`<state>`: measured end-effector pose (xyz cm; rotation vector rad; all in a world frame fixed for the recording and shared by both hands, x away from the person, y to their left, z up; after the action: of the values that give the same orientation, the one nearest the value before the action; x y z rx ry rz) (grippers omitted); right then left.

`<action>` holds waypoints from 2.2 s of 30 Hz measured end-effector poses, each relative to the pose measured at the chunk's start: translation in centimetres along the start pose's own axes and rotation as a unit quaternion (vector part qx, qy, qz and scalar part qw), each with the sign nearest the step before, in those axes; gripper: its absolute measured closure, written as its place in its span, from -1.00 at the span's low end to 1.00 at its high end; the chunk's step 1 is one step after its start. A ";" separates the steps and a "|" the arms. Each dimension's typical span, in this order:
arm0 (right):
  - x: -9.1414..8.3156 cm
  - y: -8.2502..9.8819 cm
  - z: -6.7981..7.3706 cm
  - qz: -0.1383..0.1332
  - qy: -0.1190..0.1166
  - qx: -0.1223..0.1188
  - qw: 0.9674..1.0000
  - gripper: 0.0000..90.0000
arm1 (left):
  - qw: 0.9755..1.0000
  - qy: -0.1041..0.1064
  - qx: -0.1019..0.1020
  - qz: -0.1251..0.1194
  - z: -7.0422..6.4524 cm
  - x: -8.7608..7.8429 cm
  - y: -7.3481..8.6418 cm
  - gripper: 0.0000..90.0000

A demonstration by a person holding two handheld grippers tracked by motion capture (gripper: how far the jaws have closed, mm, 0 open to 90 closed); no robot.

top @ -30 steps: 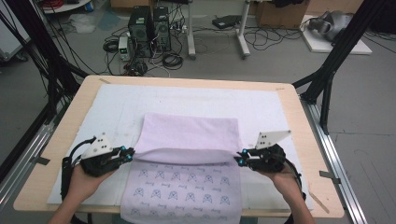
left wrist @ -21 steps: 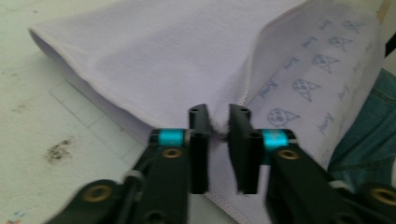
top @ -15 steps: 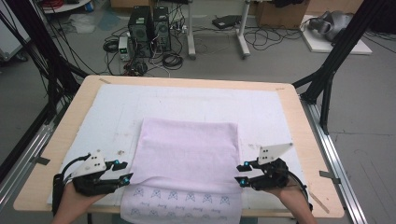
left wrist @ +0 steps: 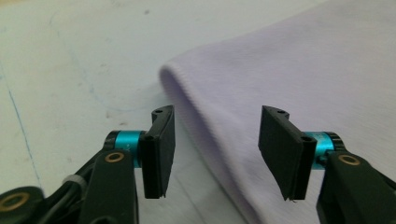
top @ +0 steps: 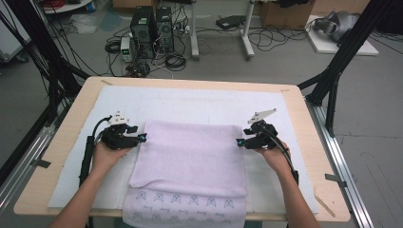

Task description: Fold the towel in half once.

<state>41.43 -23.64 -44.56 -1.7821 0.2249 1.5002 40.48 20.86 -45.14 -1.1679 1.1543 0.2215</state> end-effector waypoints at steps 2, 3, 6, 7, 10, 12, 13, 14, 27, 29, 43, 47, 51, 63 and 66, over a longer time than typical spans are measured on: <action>0.9 -0.1 -0.9 0.003 -0.001 0.022 1.000 -0.17 | 1.000 -0.002 0.000 0.014 0.4 1.1 -0.4 -0.05; 1.3 -0.2 -1.4 0.001 0.004 0.030 1.000 -0.21 | 1.000 -0.001 -0.001 0.018 0.4 1.6 -0.5 -0.07; 2.4 -0.4 -2.0 -0.004 -0.013 0.047 0.999 -0.22 | 1.000 -0.003 -0.010 0.030 0.5 2.9 -0.6 -0.07; 2.7 -0.5 -2.0 -0.001 -0.015 0.046 0.999 -0.19 | 1.000 -0.007 -0.010 0.024 0.4 3.1 -0.6 -0.06; 2.9 -0.9 -1.7 -0.008 -0.020 0.038 0.999 0.19 | 1.000 0.003 0.010 0.017 0.0 3.1 -0.7 0.28; 2.9 -1.2 -1.4 -0.004 -0.032 0.031 0.999 0.54 | 1.000 0.009 0.020 0.016 -0.3 3.1 -0.8 0.55; 2.9 -1.4 -1.3 -0.003 -0.038 0.029 0.999 0.70 | 1.000 0.008 0.022 0.015 -0.4 3.2 -0.9 0.79; 2.9 -1.5 -1.2 -0.003 -0.038 0.027 0.999 0.78 | 1.000 0.004 0.024 0.015 -0.5 3.2 -1.0 0.84; -4.5 -8.0 -4.0 -0.059 0.048 0.020 0.997 0.89 | 0.994 -0.076 0.016 -0.071 1.3 -3.2 -9.2 0.90; -6.3 -9.3 -4.6 -0.072 0.065 0.006 0.995 0.88 | 0.992 -0.083 0.024 -0.088 1.7 -4.8 -10.7 0.90; -3.8 -8.0 -3.5 -0.036 0.028 0.010 0.999 -0.01 | 0.997 -0.077 -0.009 -0.029 3.6 -3.8 -5.8 0.06; -3.4 -7.3 -2.0 -0.005 -0.006 0.004 1.000 -0.05 | 0.998 -0.053 0.006 -0.027 2.4 -3.7 -4.2 0.04; -3.6 -6.0 0.3 -0.038 -0.015 -0.021 0.999 -0.01 | 0.999 -0.019 0.009 -0.027 1.0 -3.7 -2.6 -0.01; -1.6 -0.8 3.8 -0.019 -0.042 -0.040 0.998 0.17 | 0.997 0.044 0.065 0.006 -3.1 -2.3 1.3 0.31; -0.9 -0.1 4.2 -0.008 -0.062 -0.038 0.997 0.18 | 0.995 0.066 0.073 0.013 -3.6 -2.1 1.9 0.39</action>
<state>38.04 -21.09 -43.71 -1.7394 0.0930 1.6208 36.09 19.64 -44.38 -1.0507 1.2812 0.0783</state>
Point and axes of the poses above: each handheld gripper's, and its own axes: x roughly forward along the jaws, y roughly out of its underside, z roughly to its left, the point moved 4 cm from there along x, roughly forward along the jaws, and after that the axes turned 15 degrees about z, right-handed, at the moved point
